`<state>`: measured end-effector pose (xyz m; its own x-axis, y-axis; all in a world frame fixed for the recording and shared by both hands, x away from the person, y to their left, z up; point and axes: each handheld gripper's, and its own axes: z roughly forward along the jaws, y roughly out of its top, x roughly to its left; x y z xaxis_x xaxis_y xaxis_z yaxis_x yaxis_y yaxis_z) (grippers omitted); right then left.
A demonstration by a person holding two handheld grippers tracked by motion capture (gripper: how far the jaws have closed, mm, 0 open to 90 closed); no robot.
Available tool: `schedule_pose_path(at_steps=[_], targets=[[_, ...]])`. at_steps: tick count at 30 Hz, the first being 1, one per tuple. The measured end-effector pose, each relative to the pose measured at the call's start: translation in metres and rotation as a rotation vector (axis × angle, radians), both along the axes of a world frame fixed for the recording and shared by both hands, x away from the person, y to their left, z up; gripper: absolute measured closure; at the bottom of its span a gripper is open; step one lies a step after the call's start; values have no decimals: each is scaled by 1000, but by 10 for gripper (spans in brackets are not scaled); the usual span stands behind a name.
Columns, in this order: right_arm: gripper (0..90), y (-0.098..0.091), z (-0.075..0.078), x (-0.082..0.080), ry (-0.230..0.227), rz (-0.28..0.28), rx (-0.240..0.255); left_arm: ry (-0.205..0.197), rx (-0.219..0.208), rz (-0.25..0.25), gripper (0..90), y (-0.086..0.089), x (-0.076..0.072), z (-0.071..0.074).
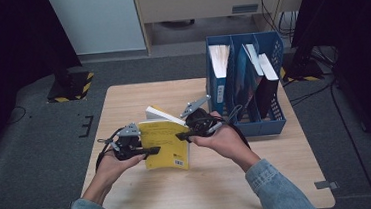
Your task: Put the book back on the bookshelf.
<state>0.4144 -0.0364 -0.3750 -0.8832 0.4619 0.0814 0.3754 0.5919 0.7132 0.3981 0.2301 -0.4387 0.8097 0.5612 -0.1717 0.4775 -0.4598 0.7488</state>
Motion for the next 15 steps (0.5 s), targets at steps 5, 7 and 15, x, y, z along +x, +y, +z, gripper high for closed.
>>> schedule_pose_path(at_steps=[5, 7, 15], targets=[[739, -3, 1, 0, -1, -1, -8, -8, 3, 16, 640, -1, 0, 0], [739, -3, 1, -1, -3, 3, -9, -9, 0, 26, 631, -1, -1, 0], [690, 0, 4, -7, 16, 41, 4, -11, 11, 38, 639, 5, -5, -2]])
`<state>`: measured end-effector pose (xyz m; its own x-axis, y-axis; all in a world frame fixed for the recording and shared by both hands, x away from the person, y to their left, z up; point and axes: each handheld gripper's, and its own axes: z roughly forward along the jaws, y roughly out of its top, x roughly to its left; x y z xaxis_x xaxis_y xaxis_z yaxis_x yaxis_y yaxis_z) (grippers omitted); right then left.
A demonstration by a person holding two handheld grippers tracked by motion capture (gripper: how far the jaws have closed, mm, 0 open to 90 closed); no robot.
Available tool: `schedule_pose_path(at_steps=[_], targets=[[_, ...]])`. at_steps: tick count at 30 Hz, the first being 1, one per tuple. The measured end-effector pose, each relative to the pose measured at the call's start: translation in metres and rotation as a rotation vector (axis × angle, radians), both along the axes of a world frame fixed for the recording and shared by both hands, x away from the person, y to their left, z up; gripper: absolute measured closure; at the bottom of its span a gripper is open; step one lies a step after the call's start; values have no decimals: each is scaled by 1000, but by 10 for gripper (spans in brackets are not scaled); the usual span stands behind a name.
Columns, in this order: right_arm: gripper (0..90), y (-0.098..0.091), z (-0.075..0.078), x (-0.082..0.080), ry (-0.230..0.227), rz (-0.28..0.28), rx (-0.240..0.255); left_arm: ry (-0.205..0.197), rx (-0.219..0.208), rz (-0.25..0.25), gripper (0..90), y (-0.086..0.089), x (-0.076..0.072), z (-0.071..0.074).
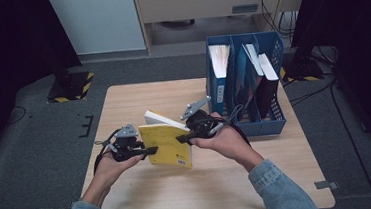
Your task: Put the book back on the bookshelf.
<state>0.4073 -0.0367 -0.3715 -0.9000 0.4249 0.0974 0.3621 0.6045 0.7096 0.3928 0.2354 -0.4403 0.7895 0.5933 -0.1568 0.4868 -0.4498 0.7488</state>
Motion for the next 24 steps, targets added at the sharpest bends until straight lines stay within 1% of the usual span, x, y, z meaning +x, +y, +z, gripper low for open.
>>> schedule_pose_path(at_steps=[1, 2, 3, 4, 8, 10, 14, 15, 16, 18, 22, 24], targets=[[690, 0, 0, 0, 0, 0, 0, 0, 0, 0, 639, 0, 0, 0], [642, 3, 1, -1, -8, 15, 0, -2, -1, 3, 639, -1, -1, 0], [624, 5, 1, -2, -11, 20, -5, -1, -3, 6, 640, -1, -1, 0], [618, 7, 1, -2, -19, 19, -10, -2, -6, 4, 640, -1, -1, 0], [605, 10, 1, -2, -17, 30, -9, -4, -6, 2, 638, 0, -1, 0], [592, 13, 2, -2, -21, 36, -8, 0, -20, 3, 637, 1, -2, -2], [578, 17, 2, -2, -24, 36, -8, 0, -29, 7, 636, 2, -2, -3], [561, 18, 1, -2, -24, 39, -3, -1, -31, 8, 635, 2, -2, -3], [561, 18, 1, -2, -24, 39, -3, -1, -31, 8, 635, 2, -2, -3], [552, 20, 1, 0, -18, 58, 1, -2, -31, 7, 633, 2, -2, -3], [555, 25, -1, 0, -18, 61, 4, -2, -35, 5, 629, 3, -3, -3], [579, 27, -2, 1, -20, 61, 2, -2, -41, 6, 626, 3, -3, -4]])
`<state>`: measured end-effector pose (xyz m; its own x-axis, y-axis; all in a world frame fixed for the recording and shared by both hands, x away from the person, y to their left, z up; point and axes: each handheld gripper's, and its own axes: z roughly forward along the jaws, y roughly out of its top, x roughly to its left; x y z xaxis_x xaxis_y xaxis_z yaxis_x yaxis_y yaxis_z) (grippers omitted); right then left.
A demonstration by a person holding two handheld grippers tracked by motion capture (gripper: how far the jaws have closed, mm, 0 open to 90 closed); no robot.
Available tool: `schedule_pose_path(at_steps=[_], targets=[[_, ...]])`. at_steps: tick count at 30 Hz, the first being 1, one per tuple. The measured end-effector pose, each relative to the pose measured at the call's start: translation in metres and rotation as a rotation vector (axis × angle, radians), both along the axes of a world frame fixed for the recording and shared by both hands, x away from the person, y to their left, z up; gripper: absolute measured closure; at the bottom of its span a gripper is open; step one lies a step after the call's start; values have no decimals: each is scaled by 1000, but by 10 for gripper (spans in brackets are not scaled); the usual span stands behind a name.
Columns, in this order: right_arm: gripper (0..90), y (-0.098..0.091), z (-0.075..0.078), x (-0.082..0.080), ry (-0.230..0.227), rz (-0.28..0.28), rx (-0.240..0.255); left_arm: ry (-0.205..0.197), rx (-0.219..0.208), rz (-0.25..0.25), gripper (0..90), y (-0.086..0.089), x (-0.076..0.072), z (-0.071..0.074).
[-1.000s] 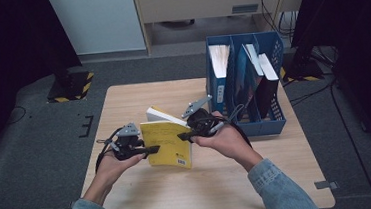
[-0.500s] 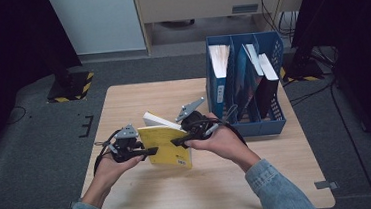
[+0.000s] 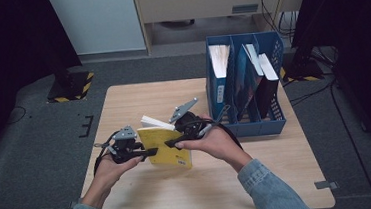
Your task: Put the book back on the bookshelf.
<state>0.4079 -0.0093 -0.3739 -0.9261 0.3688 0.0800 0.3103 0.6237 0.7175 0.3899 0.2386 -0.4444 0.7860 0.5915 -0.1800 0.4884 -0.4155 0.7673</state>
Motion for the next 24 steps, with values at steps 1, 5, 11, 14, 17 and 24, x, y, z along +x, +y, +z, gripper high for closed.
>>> schedule_pose_path(at_steps=[1, 5, 11, 14, 17, 24], targets=[[579, 0, 0, 0, 0, 0, 0, 0, -2, 1, 626, 0, 0, 0], [620, 1, 0, 1, 1, -13, 12, -1, -8, 5, 601, 2, 0, -1], [693, -1, -3, 2, 12, -19, 35, 3, 7, 58, 556, 14, -5, -8], [702, -1, -4, 1, 10, -18, 38, 4, 10, 78, 549, 20, -9, -12], [716, -2, -6, 2, 16, -30, 57, -10, 53, 125, 529, 30, -16, -24], [737, -3, -6, 3, 9, -54, 57, 15, 167, 219, 416, 52, -20, -39]])
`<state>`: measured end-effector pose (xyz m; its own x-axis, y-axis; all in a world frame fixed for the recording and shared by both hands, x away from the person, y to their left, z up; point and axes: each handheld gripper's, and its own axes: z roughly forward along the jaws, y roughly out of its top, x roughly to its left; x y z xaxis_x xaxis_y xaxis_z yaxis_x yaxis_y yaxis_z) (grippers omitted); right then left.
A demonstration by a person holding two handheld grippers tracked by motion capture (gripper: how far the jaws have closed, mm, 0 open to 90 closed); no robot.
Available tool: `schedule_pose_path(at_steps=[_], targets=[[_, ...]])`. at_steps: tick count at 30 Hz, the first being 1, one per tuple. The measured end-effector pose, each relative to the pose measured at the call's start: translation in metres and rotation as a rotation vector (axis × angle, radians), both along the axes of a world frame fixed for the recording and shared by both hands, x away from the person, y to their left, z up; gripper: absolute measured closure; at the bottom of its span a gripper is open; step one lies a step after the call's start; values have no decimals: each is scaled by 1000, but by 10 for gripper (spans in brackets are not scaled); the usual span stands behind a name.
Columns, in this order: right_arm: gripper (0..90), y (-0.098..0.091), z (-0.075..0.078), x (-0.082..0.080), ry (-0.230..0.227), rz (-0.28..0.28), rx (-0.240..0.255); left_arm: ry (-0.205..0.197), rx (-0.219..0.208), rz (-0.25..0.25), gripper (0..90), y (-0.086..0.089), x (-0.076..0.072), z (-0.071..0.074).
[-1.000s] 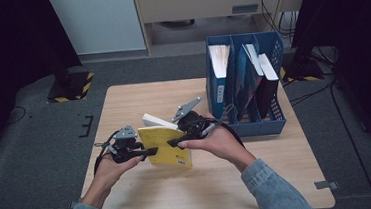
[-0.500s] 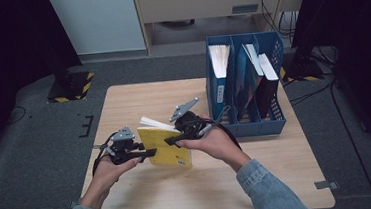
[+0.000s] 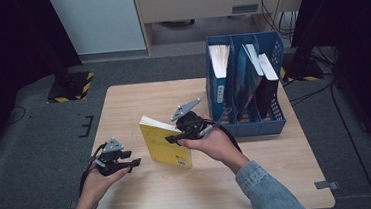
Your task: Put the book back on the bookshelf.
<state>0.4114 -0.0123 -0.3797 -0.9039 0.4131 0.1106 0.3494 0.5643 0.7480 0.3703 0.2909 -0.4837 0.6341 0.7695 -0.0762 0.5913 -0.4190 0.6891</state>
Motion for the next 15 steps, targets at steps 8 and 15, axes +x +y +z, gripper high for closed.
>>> schedule_pose_path(at_steps=[8, 15], targets=[[750, -4, 0, 10, 49, -62, 44, 23, 97, 45, 381, 14, 2, -17], [752, -12, 4, 14, 86, -99, 88, 49, 113, 92, 210, 21, 7, -27]])
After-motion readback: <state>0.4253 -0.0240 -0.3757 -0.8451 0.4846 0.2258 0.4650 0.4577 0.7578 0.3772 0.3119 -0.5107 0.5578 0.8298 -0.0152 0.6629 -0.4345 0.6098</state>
